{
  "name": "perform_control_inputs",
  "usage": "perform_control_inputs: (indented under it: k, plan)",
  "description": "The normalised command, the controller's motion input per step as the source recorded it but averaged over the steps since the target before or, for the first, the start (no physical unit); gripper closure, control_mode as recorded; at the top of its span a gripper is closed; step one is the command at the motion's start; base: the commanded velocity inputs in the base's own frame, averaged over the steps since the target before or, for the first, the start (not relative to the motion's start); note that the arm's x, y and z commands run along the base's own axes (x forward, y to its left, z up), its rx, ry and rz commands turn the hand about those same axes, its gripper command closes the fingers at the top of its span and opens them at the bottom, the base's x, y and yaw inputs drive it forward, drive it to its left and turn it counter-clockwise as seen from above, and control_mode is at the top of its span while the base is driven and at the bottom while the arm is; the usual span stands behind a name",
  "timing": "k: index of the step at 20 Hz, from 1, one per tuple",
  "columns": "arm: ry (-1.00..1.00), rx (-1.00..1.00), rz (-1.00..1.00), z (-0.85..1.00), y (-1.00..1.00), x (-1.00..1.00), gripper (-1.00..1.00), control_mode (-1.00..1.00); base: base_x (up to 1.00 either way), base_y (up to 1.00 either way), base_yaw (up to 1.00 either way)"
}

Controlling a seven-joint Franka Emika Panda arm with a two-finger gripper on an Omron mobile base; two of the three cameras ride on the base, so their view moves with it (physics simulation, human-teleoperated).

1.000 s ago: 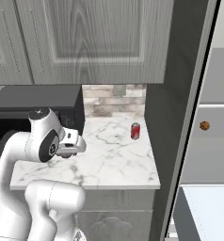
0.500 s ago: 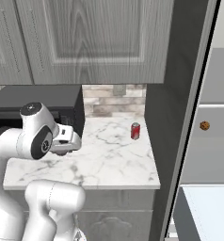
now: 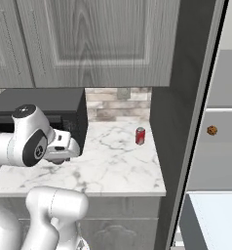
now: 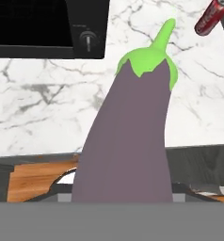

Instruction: Place the cucumber and eggplant inside the fridge drawer. Close the drawer after placing the vegetables.

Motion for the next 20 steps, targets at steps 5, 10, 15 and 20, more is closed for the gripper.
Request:
perform_control_inputs:
  k: [5,10,15,20]
  plan:
    - [-0.02,0.0,0.0,0.0,0.0,-0.12,1.0,1.0,-0.72,-0.19,-0.04]
    - [0.0,0.0,0.0,0.0,0.0,0.0,1.0,1.0,-0.94,-0.54,-0.09]
    - [0.0,0.0,0.0,0.0,0.0,0.0,1.0,1.0,-0.21,-0.8,-0.08]
    - [0.0,0.0,0.0,0.0,0.0,0.0,1.0,1.0,0.12,-0.6,-0.2]
